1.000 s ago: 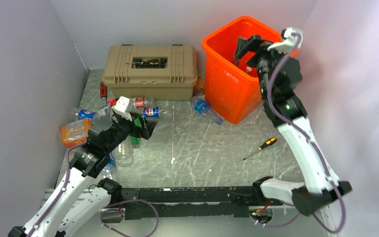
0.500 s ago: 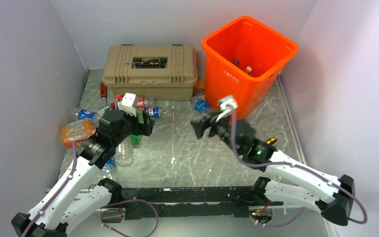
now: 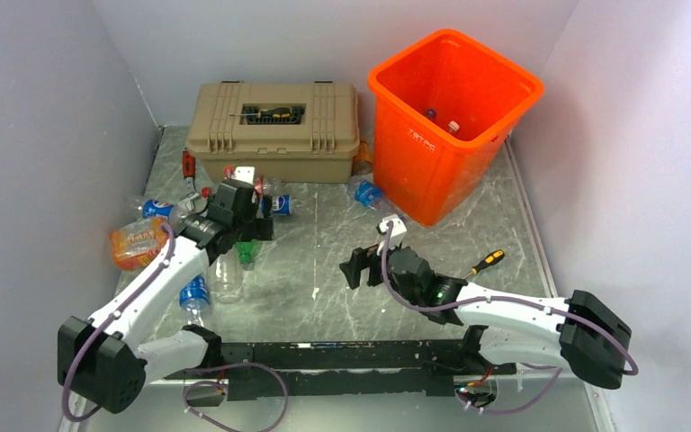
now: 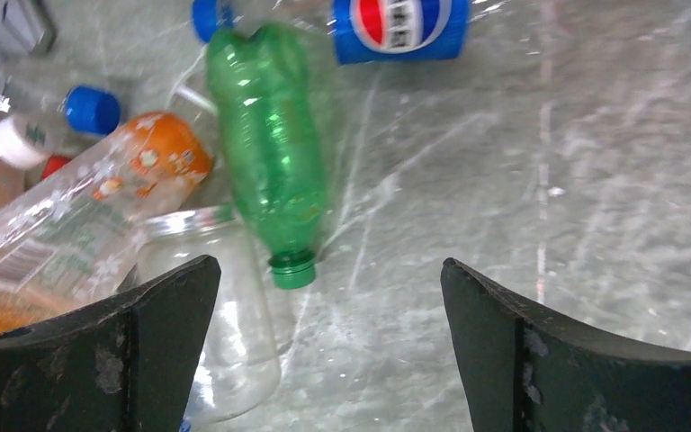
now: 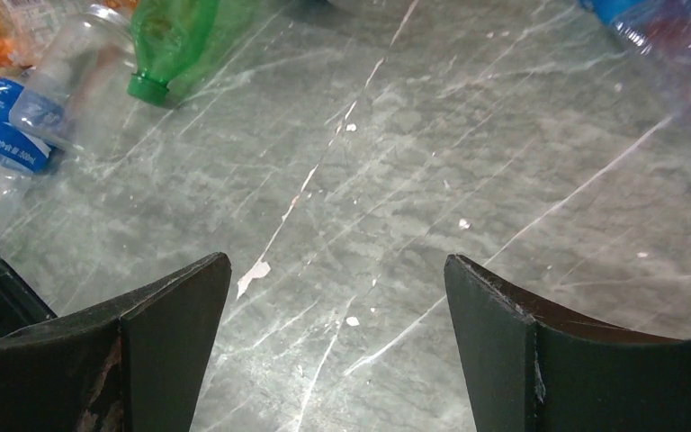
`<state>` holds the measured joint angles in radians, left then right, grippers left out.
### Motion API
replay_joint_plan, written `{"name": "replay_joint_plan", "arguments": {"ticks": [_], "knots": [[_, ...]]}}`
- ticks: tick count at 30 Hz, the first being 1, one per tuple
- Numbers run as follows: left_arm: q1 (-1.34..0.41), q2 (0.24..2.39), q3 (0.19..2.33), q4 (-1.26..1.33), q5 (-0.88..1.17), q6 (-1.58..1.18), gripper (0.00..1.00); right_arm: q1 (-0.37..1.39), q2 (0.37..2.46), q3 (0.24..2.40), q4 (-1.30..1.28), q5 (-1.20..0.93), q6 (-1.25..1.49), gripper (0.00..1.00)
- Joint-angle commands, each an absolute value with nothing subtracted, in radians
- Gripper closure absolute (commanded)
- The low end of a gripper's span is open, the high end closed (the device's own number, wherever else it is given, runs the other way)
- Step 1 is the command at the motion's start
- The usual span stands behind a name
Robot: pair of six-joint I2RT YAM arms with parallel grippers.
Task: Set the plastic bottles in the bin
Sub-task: Pick up the plastic bottle at the center of the board.
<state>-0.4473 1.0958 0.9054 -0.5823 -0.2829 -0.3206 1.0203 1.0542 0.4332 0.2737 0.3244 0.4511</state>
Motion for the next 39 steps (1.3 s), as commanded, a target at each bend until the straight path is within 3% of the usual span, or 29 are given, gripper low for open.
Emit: {"name": "replay_joint_plan", "arguments": {"ticks": [1, 9, 29, 39], "knots": [[-0.369, 1.151, 0.951, -0.67, -0.353, -0.42, 0.01, 1.034, 1.07, 0.399, 0.408, 0.304, 0.521, 0.07], [-0.187, 1.168, 0.935, -0.74, -0.291, -0.527, 0.01, 1.035, 1.032, 0.36, 0.421, 0.292, 0.54, 0.07], [-0.183, 1.319, 0.872, -0.781, -0.246, -0.533, 0.02, 1.035, 0.997, 0.355, 0.42, 0.267, 0.554, 0.07], [-0.183, 1.301, 0.846, -0.813, -0.194, -0.588, 0.09, 1.035, 1.006, 0.36, 0.443, 0.242, 0.555, 0.06]]}}
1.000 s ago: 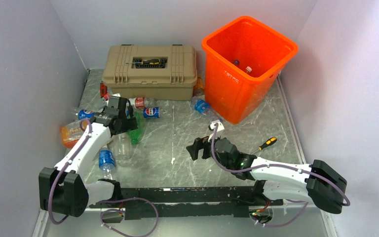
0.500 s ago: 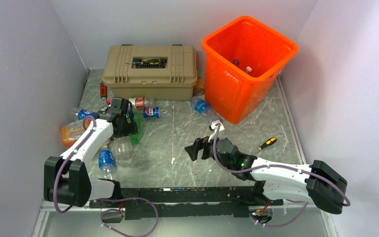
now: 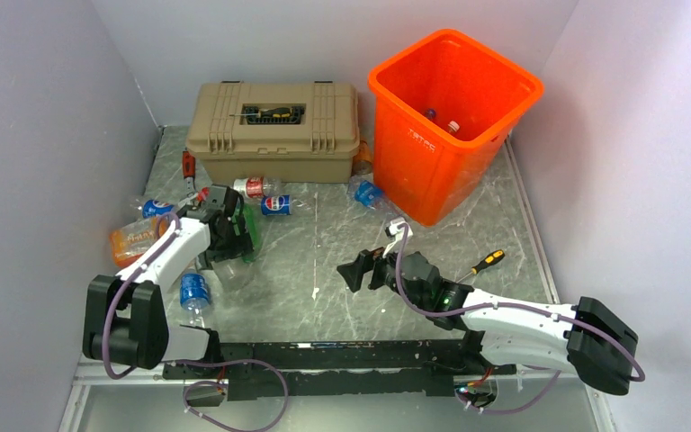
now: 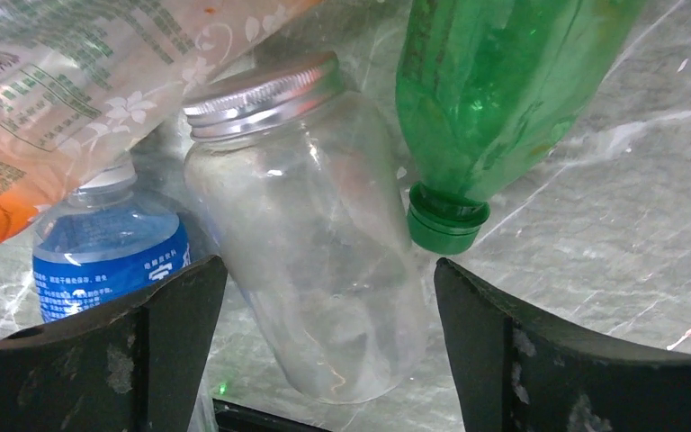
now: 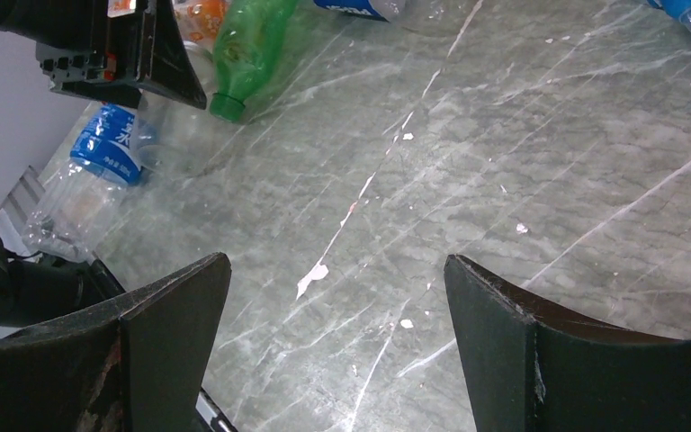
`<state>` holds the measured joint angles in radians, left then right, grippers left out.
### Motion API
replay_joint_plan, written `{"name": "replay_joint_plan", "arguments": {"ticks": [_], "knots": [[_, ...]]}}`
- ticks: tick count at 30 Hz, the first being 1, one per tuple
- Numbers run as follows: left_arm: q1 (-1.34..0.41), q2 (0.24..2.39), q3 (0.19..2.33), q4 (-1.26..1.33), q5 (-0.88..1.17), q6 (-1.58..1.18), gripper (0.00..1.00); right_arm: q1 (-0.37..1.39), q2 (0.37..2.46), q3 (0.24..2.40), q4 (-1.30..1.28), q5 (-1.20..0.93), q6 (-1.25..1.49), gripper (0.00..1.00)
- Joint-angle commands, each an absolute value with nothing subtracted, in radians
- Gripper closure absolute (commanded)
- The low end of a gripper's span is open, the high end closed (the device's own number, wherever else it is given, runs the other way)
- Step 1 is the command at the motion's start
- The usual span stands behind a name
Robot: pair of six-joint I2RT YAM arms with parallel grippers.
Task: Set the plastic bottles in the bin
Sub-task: Pick up the plastic bottle at the center of the board.
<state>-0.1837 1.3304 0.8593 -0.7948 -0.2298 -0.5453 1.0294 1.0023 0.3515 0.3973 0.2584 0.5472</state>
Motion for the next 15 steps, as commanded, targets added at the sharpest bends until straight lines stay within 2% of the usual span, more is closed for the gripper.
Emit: {"name": "replay_joint_plan", "arguments": {"ticks": [1, 11, 15], "knots": [[-0.182, 1.298, 0.842, -0.813, -0.184, -0.591, 0.1, 1.035, 1.008, 0.362, 0.446, 0.241, 0.555, 0.06], [-0.226, 1.339, 0.825, -0.796, -0.192, -0.599, 0.16, 1.035, 1.006, 0.362, 0.443, 0.241, 0.555, 0.07], [-0.244, 1.361, 0.822, -0.792, -0.184, -0.603, 0.15, 1.035, 1.004, 0.363, 0.439, 0.242, 0.554, 0.06]]}}
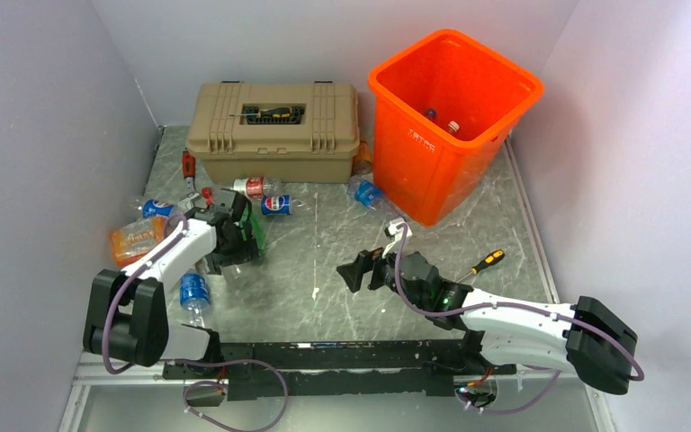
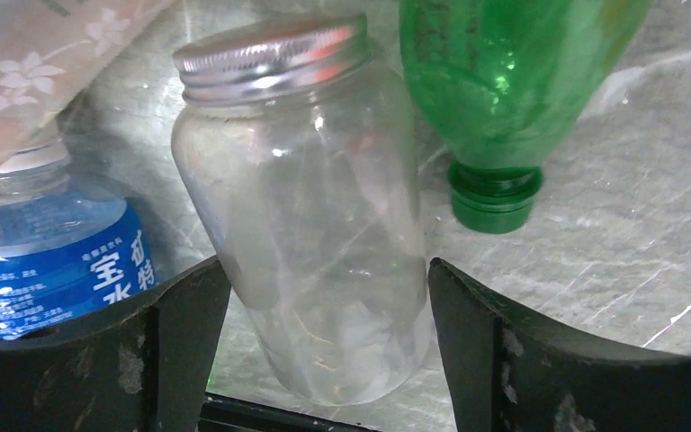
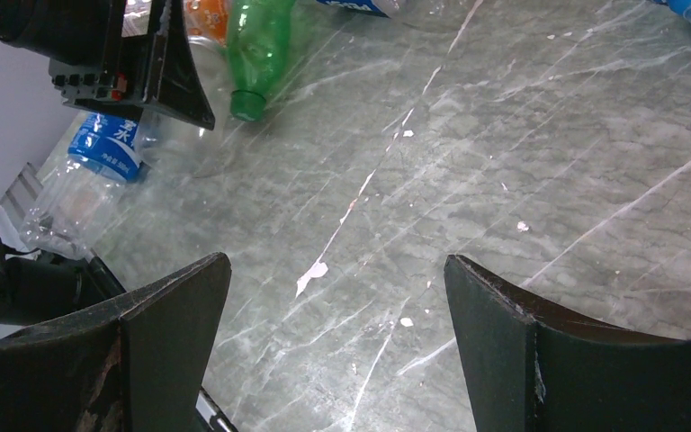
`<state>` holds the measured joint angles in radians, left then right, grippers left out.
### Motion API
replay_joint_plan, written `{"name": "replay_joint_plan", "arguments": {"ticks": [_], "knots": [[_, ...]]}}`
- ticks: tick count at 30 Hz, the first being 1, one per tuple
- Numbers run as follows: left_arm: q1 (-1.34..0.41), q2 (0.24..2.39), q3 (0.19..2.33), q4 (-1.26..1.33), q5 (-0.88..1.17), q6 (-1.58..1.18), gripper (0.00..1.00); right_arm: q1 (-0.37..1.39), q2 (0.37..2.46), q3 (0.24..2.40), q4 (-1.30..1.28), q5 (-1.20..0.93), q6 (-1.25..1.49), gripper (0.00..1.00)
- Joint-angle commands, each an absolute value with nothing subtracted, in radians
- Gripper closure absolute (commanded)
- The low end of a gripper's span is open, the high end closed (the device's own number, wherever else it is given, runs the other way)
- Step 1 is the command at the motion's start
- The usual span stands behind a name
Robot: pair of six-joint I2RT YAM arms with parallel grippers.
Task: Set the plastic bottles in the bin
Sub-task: Pick up the plastic bottle at the center of the board.
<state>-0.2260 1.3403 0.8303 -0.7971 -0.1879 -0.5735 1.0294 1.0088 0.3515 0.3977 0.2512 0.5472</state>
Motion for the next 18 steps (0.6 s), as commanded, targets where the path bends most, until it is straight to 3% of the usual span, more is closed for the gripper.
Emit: {"name": "replay_joint_plan", "arguments": {"ticks": [1, 6, 18], "knots": [[-0.245, 1.366, 0.822, -0.791, -0.18, -0.603, 0.13, 1.035, 1.005, 0.365, 0.438, 0.242, 0.554, 0.06], [-0.257, 1.362, 0.824, -0.792, -0.178, -0.604, 0.11, 1.035, 1.014, 0.371, 0.436, 0.238, 0.554, 0.06], [-0.284, 1.154, 0.868, -0.843, -0.132, -0.588, 0.41, 1.037, 0.98, 0.416, 0.359, 0.227, 0.536, 0.07]]}}
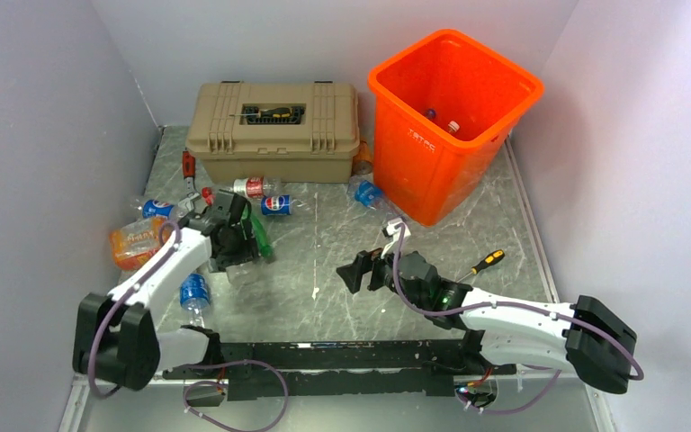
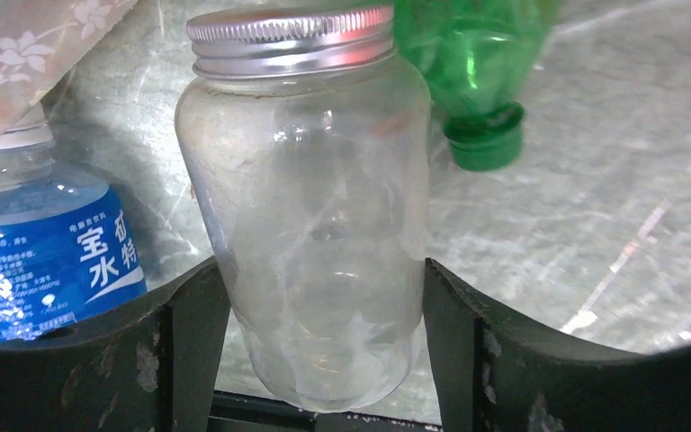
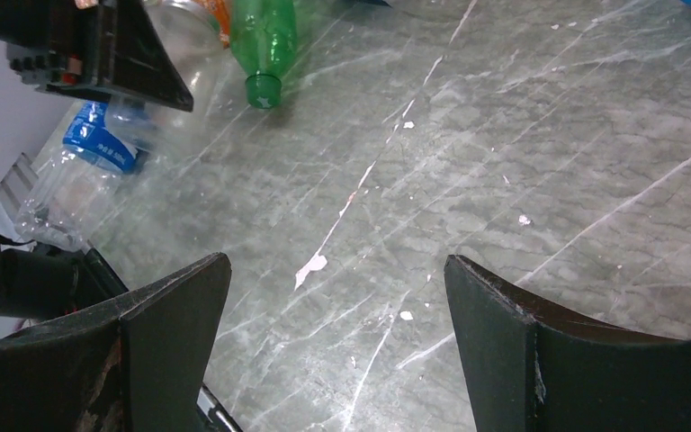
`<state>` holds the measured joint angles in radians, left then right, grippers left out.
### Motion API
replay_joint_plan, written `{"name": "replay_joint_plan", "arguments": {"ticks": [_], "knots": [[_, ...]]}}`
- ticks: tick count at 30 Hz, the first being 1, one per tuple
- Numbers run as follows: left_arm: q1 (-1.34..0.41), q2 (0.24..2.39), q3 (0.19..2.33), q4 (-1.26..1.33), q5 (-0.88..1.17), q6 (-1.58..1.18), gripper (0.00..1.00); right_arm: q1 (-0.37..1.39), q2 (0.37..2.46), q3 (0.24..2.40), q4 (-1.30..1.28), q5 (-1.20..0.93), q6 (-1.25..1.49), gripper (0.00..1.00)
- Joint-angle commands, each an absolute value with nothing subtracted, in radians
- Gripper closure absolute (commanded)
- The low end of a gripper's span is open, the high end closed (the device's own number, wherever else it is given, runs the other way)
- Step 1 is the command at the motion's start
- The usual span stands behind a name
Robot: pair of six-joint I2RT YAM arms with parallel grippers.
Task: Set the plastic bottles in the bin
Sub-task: Pick up the plastic bottle at the center of the board.
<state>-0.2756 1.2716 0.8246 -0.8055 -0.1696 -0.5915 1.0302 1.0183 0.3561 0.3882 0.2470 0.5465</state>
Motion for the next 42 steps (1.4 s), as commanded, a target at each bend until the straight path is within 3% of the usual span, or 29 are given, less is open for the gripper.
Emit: {"name": "replay_joint_plan", "arguments": {"ticks": [1, 5, 11, 16, 20, 23, 28, 42], "knots": [[-0.285, 1.116, 0.887, -0.847, -0.12, -0.577, 0.42, 1.037, 0.967, 0.43, 0.34, 0.224, 0.529, 0.07], [-0.285, 0.977, 0.98, -0.803, -0.02, -0.495, 0.44, 1.037, 0.905, 0.497, 0.247, 0.21, 0.493, 0.06], [-0.285, 0.842, 1.007, -0.507, 0.398, -0.299, 0.46, 1.037, 0.795, 0.619, 0.153, 0.17, 0.449, 0.05], [-0.286, 0.729, 0.865, -0.133, 0.759, -0.251, 0.45, 1.037, 0.764, 0.707, 0.149, 0.107, 0.48, 0.05], [-0.288, 0.644, 0.675, 0.259, 0.906, -0.345, 0.47, 1.037, 0.767, 0.723, 0.224, 0.059, 0.548, 0.04], [-0.293, 0.593, 0.532, 0.479, 0.926, -0.41, 0.49, 1.037, 0.79, 0.75, 0.259, 0.022, 0.57, 0.03], [-0.327, 0.545, 0.454, 0.54, 0.912, -0.386, 0.54, 1.037, 0.876, 0.845, 0.277, -0.05, 0.572, 0.01], [-0.42, 0.499, 0.497, 0.282, 0.834, -0.248, 0.62, 1.054, 1.081, 1.131, 0.109, -0.098, 0.48, 0.01]]}}
